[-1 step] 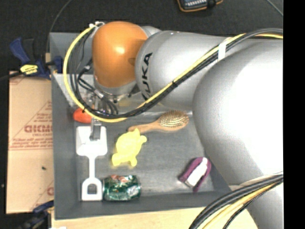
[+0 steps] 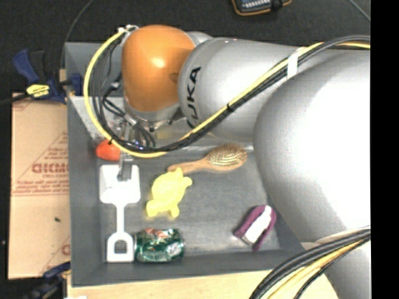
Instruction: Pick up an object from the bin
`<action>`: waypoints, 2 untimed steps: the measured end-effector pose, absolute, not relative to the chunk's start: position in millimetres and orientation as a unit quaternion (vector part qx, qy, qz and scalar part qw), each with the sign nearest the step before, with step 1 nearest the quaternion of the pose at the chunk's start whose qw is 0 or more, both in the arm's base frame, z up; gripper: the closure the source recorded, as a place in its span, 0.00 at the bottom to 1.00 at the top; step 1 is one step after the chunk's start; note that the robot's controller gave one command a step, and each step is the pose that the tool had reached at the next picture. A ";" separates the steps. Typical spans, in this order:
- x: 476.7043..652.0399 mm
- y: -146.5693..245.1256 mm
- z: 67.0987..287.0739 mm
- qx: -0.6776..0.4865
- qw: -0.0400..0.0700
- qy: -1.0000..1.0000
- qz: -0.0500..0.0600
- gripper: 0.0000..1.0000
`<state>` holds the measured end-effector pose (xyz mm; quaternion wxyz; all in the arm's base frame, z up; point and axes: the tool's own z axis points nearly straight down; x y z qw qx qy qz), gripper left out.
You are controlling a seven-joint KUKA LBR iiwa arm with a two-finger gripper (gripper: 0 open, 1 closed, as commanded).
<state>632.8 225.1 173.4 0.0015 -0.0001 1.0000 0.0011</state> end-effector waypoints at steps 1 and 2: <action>547.1 227.1 95.7 -0.307 0.002 0.952 0.001 0.00; 512.8 226.5 130.6 -0.282 0.004 0.960 0.001 0.00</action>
Offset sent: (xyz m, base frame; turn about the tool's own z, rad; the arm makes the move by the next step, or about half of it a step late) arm -0.1224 0.0016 -0.0397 -0.5706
